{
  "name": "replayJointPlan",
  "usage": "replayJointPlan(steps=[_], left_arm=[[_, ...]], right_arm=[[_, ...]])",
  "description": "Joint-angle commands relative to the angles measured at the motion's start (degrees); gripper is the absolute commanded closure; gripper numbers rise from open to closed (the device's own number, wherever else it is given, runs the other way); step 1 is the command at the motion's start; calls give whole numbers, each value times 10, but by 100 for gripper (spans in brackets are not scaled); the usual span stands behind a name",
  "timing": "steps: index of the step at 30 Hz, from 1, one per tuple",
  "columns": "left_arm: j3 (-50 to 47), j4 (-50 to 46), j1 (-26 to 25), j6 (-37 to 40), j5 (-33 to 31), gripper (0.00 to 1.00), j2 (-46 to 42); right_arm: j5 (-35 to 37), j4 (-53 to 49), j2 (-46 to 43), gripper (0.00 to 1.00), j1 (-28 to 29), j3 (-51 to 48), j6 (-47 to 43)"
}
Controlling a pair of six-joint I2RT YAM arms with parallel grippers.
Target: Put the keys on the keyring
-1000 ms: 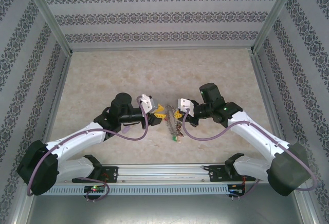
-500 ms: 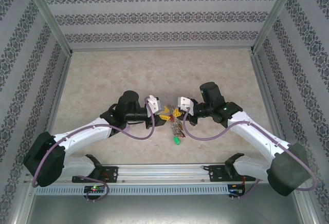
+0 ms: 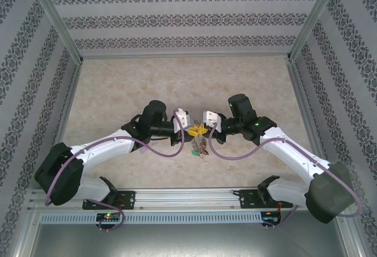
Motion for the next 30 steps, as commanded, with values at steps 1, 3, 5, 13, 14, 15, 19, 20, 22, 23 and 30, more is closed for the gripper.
replayJointPlan(steps=[1,3,5,13,14,15,19,20,22,23,30], left_arm=[[19,-24,-7,25,14,81,3],[20,-32,-7,29,13,85,3],[22,-36,-7,32,10,88,2],[30,-44,-7,31,0,98,6],[31,-44,-7,31,1,98,9],[33,-45,-7,31,2,96,12],[42,-53,-7,30,10,91,23],[44,-53,-7,30,11,91,25],[47,-55,-7,30,11,91,28],[48,-55,-7,30,11,93,30],[41,-29,-7,17,-4,100,35]], right_arm=[[-29,27,1,100,-2,5,3],[-28,26,0,100,-3,5,2],[-27,24,0,100,-3,7,2],[-34,18,0,100,-1,9,2],[-36,16,0,100,-1,9,2],[-39,16,1,100,-1,9,3],[-42,16,1,100,0,11,5],[-42,16,1,100,0,11,7],[-43,15,2,100,0,12,7],[-44,15,2,100,0,12,9],[-36,16,-1,99,-3,2,16]])
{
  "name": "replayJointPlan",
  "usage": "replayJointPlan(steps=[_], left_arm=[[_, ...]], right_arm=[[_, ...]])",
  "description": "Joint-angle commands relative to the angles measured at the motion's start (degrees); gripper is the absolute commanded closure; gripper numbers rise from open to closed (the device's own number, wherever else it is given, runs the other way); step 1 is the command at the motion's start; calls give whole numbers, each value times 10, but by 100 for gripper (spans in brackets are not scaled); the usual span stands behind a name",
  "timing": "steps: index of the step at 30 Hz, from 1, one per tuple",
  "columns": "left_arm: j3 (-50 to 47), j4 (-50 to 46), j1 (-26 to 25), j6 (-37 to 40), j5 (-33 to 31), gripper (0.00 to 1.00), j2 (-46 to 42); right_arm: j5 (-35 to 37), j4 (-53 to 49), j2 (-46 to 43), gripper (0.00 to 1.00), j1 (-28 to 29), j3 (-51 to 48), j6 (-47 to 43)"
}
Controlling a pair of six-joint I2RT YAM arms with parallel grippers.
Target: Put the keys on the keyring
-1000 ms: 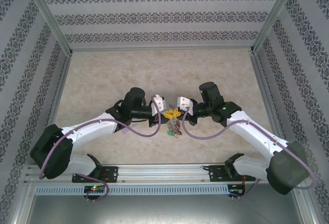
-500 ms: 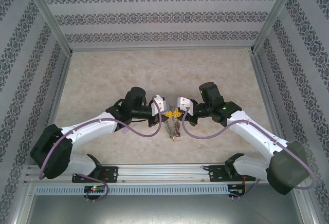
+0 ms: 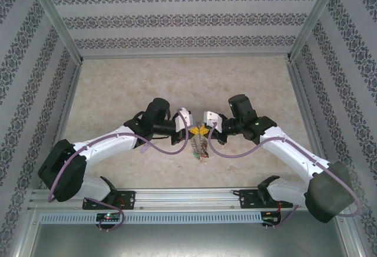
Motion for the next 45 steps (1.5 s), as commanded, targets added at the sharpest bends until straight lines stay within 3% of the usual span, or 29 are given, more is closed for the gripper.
replayJointPlan(steps=[1,12,22,26,32,36,45], left_arm=[[-1,46,-7,-15,-8,100,10],[-52,153,-6,-58,-14,100,16],[-59,166,-6,-58,-16,100,17],[-59,163,-6,-57,-16,100,17],[-50,145,-6,-54,-11,100,21],[-30,95,-6,-34,0,87,28],[-8,57,-6,-18,9,82,41]], right_arm=[[-41,38,-6,96,-1,-5,15],[-20,51,-14,90,-9,-52,25],[-25,53,-23,87,-25,-65,29],[-24,58,-27,88,-27,-69,32],[-35,66,-24,100,-27,-68,33],[-40,75,-26,100,-26,-66,34],[-52,77,-20,100,-25,-57,33]])
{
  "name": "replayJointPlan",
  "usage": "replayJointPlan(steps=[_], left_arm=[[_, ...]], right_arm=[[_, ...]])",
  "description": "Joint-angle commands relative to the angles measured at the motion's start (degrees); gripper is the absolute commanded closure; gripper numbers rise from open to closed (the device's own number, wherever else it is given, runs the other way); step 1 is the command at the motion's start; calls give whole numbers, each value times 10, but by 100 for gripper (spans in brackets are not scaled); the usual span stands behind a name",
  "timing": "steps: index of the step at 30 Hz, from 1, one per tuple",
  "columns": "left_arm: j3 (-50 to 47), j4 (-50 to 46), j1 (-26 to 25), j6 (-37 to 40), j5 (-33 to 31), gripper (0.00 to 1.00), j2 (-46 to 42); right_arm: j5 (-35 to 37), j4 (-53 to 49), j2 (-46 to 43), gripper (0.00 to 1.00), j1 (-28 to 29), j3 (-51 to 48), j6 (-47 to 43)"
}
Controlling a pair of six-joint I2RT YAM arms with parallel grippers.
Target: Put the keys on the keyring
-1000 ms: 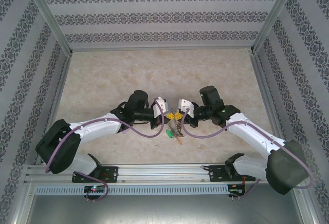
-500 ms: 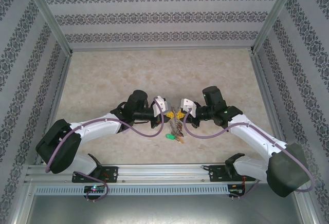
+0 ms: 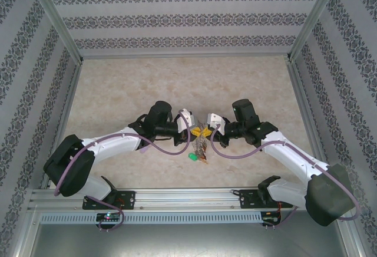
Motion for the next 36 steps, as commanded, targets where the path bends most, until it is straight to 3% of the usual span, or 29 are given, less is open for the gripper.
replayJointPlan(steps=[1,19,23,26,30,33,36], left_arm=[[19,-23,-2,18,20,82,7],[40,-49,-3,26,34,83,22],[40,-48,-3,26,30,89,22],[42,-51,-3,27,32,100,21],[37,-47,-3,25,25,100,16],[26,-33,-3,20,8,100,6],[17,-20,-3,12,-12,100,-5]], right_arm=[[-39,22,-2,100,0,6,5],[-40,30,4,100,2,15,22],[-40,35,4,100,2,14,27],[-38,35,3,100,2,14,28],[-26,32,-2,100,2,11,31],[-5,30,-15,88,1,2,37],[8,29,-37,85,-1,-12,39]])
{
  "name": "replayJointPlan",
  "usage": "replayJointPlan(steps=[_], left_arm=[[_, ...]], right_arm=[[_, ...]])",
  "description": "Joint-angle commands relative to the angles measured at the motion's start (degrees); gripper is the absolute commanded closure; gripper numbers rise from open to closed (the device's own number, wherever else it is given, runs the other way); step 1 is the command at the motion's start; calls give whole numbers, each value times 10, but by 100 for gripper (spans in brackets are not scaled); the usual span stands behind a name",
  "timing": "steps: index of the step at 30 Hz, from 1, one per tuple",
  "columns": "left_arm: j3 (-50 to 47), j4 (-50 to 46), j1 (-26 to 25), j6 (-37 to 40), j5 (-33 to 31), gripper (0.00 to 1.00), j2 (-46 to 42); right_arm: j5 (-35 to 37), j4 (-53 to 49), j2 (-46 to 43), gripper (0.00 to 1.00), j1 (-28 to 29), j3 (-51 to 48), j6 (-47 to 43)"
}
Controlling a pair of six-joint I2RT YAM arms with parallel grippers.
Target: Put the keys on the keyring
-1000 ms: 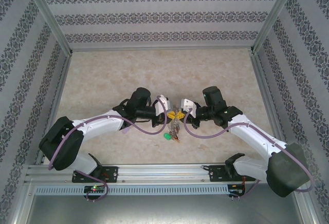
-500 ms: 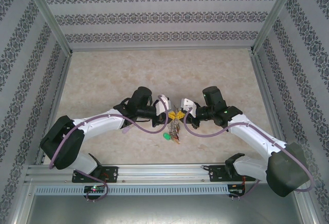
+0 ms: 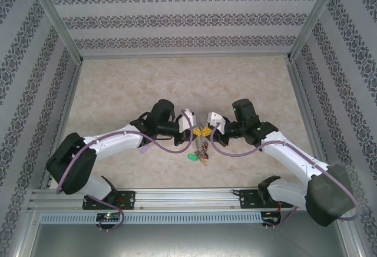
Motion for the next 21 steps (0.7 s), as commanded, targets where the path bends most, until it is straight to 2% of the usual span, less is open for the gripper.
replayJointPlan(steps=[1,5,10,12,17,21], left_arm=[[-9,30,-3,-6,-24,100,-21],[-14,42,-2,-13,-38,100,-30],[-14,49,-1,-23,-58,100,-39],[-9,49,2,-33,-70,100,-41],[-1,55,26,-54,-75,100,-43],[-3,68,51,-69,-71,100,-45]], right_arm=[[3,19,-37,82,-1,-13,11],[15,23,-72,75,-4,-27,33],[57,40,-115,71,-5,-44,89],[80,44,-124,71,-5,-44,128],[82,58,-149,72,0,-57,194],[115,61,-157,72,41,-63,220]])
